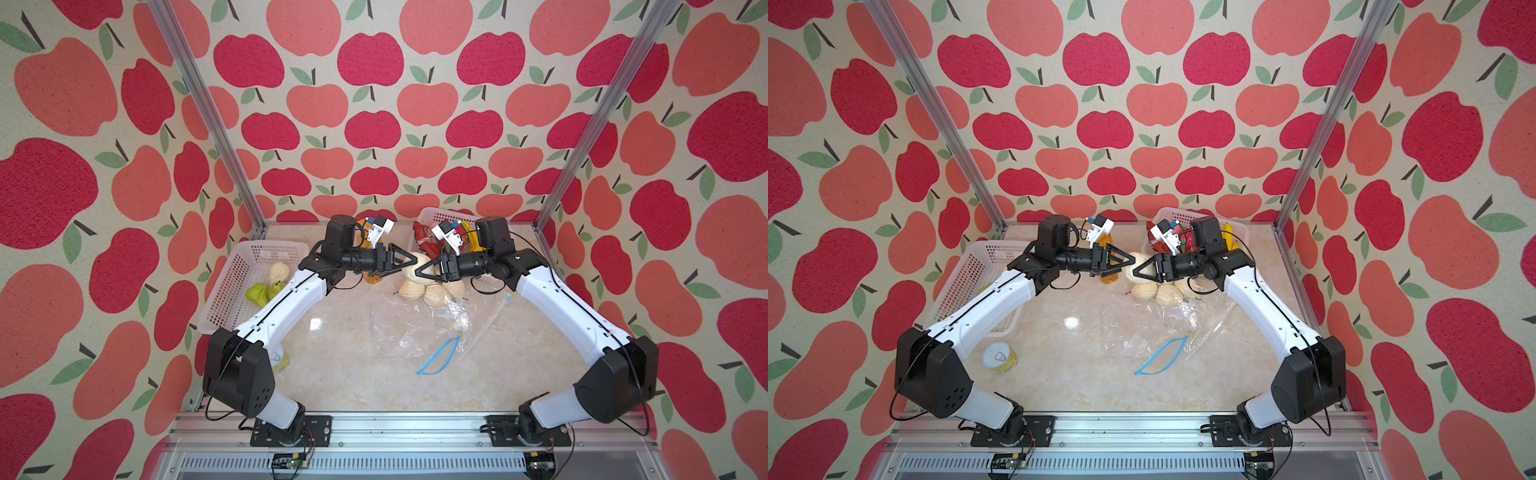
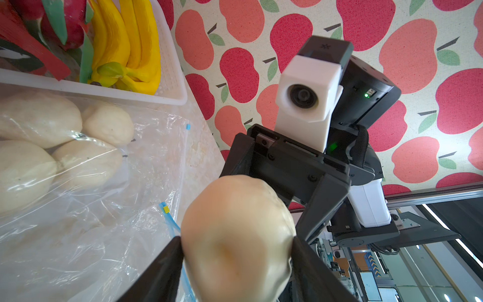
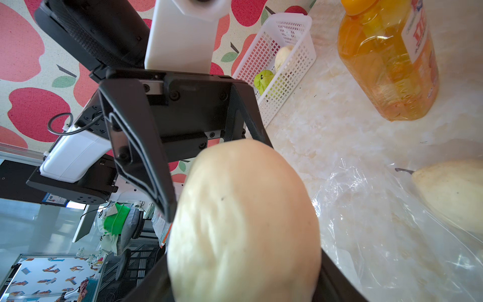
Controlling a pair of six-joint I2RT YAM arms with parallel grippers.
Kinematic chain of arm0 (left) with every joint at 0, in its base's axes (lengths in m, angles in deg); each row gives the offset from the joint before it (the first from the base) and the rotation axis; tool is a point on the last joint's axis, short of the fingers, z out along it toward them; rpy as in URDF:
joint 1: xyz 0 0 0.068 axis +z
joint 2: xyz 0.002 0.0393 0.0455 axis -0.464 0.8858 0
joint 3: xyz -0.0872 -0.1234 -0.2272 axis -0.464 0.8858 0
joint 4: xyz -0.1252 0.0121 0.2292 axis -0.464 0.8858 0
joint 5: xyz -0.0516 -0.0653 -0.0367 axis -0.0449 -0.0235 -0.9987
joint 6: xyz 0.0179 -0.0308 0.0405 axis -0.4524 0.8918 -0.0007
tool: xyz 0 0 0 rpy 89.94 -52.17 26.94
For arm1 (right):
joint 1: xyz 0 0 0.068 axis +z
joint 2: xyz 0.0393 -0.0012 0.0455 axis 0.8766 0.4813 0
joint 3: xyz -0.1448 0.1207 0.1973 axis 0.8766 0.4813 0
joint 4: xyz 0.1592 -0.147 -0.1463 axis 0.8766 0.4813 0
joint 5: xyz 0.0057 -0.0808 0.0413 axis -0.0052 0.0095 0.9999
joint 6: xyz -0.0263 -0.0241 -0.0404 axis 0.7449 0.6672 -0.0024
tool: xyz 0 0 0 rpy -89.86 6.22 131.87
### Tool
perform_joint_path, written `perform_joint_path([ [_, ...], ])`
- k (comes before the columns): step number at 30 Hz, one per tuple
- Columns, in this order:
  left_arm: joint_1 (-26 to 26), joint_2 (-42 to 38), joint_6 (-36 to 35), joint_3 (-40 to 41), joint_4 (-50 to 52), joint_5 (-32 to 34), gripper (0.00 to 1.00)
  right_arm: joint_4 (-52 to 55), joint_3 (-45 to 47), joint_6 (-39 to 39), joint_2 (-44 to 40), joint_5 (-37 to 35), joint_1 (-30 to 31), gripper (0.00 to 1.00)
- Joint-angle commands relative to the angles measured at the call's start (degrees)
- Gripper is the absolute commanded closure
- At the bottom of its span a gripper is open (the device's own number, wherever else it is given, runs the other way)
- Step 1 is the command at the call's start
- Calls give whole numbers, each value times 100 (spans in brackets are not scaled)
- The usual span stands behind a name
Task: Open the zip-top bag and take out the pear
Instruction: Pick up the pear from the zipper food storage bag, then place the pear in the basket.
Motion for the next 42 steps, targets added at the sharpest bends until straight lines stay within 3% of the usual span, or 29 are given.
perform_joint_path([
  [1,11,115,-71,-118,53,-180,42,-136,-203,-25,46,155,37,42],
  [6,205,47,-6,-47,2,-135,45,106,-233,110,5,-175,33,21],
  [8,334,21,-35,-11,40,-144,45,118,-180,122,-53,-231,-1,18],
  [14,1168,-343,-647,-27,850,182,46,123,138,15,-387,-384,-307,15],
  [20,2577,-925,-1438,-16,1834,955,47,599,319,100,-625,-1128,-490,16],
  [24,3415,-1098,-2065,-160,2401,1929,48,628,574,-13,-829,-1508,-516,16],
  [29,3936,-793,-2719,-264,2768,3626,48,688,903,-153,-1079,-1973,-516,17],
  [36,4211,64,-3324,-796,2559,5620,50,602,1397,-137,-1448,-2241,-516,18],
  [42,4259,977,-3646,-1298,2403,6276,51,687,1540,-14,-1426,-2252,-516,18],
])
